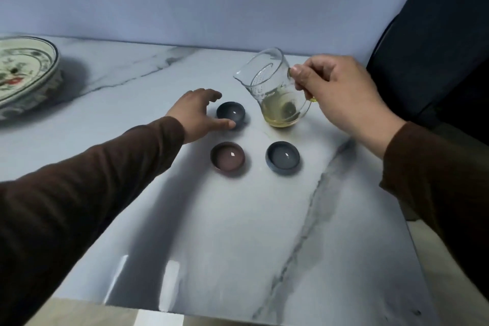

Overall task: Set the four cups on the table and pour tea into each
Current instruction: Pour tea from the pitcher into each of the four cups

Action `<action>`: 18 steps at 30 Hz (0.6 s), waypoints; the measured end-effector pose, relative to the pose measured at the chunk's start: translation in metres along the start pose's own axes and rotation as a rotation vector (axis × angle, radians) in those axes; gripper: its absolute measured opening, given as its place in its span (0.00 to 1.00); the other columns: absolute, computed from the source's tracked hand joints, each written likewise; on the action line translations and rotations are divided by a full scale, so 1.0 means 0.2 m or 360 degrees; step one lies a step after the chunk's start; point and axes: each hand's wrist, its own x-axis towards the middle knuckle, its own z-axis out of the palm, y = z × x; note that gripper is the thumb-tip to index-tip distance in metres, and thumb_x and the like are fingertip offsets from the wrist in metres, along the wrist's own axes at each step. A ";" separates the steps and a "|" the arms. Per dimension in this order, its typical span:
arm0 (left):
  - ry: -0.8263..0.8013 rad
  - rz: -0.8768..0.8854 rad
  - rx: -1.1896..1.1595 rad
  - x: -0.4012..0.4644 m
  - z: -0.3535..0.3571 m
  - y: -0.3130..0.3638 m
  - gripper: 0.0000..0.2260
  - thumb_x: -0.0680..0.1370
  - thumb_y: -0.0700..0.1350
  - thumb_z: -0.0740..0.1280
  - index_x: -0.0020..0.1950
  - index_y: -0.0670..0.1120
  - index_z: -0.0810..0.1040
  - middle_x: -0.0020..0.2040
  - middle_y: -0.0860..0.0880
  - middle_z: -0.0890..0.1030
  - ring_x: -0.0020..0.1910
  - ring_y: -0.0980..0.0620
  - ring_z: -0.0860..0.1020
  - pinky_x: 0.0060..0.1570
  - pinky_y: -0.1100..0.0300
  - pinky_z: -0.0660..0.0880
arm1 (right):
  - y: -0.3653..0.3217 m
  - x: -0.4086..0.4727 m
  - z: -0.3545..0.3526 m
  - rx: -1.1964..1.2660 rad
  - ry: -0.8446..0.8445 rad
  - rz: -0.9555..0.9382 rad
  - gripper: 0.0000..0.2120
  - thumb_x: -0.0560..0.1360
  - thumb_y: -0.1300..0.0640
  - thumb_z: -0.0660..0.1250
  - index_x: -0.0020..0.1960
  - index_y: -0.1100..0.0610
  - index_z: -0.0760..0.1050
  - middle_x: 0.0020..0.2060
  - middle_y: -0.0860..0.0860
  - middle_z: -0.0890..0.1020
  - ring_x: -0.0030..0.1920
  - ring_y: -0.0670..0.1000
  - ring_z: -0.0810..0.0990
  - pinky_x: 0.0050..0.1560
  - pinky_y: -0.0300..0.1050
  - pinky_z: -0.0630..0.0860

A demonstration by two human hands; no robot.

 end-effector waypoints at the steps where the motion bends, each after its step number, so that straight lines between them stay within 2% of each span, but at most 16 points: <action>1: -0.0003 0.0006 -0.0061 0.01 0.01 -0.01 0.36 0.66 0.60 0.76 0.71 0.49 0.70 0.67 0.50 0.75 0.64 0.51 0.72 0.62 0.58 0.68 | 0.00 0.01 0.00 -0.0015 0.0012 -0.0011 0.16 0.76 0.44 0.65 0.33 0.49 0.76 0.28 0.47 0.80 0.35 0.52 0.79 0.47 0.55 0.78; 5: 0.0001 0.0046 -0.0216 0.03 0.05 -0.04 0.36 0.66 0.58 0.77 0.71 0.49 0.71 0.65 0.51 0.76 0.60 0.53 0.74 0.58 0.61 0.67 | 0.00 0.04 0.02 -0.0081 -0.0010 -0.0055 0.15 0.76 0.43 0.66 0.34 0.50 0.78 0.26 0.44 0.78 0.30 0.44 0.75 0.40 0.47 0.72; 8: 0.0001 0.0046 -0.0314 0.03 0.07 -0.06 0.36 0.65 0.57 0.78 0.70 0.48 0.71 0.61 0.51 0.77 0.57 0.54 0.73 0.57 0.61 0.67 | -0.02 0.04 0.04 -0.0183 -0.0052 -0.0082 0.16 0.75 0.42 0.66 0.38 0.53 0.80 0.28 0.45 0.80 0.34 0.48 0.78 0.43 0.47 0.75; 11: 0.0009 0.0018 -0.0388 0.03 0.08 -0.06 0.36 0.65 0.56 0.78 0.70 0.48 0.72 0.59 0.50 0.78 0.58 0.53 0.75 0.59 0.60 0.69 | -0.05 0.04 0.04 -0.0268 -0.0085 -0.0108 0.15 0.75 0.42 0.66 0.38 0.51 0.80 0.29 0.46 0.81 0.36 0.50 0.80 0.45 0.48 0.76; 14: 0.0000 -0.0024 -0.0429 0.02 0.10 -0.06 0.36 0.65 0.55 0.79 0.70 0.47 0.72 0.61 0.49 0.79 0.60 0.51 0.77 0.65 0.55 0.70 | -0.08 0.05 0.03 -0.0370 -0.0107 -0.0144 0.15 0.75 0.42 0.66 0.34 0.48 0.78 0.28 0.44 0.79 0.34 0.47 0.77 0.41 0.44 0.72; 18: 0.0011 -0.0029 -0.0462 0.02 0.11 -0.06 0.34 0.65 0.53 0.79 0.69 0.46 0.73 0.61 0.48 0.79 0.57 0.50 0.77 0.63 0.56 0.71 | -0.12 0.09 0.02 -0.0510 -0.0151 -0.0187 0.14 0.75 0.41 0.67 0.40 0.50 0.82 0.31 0.43 0.79 0.37 0.49 0.77 0.37 0.42 0.67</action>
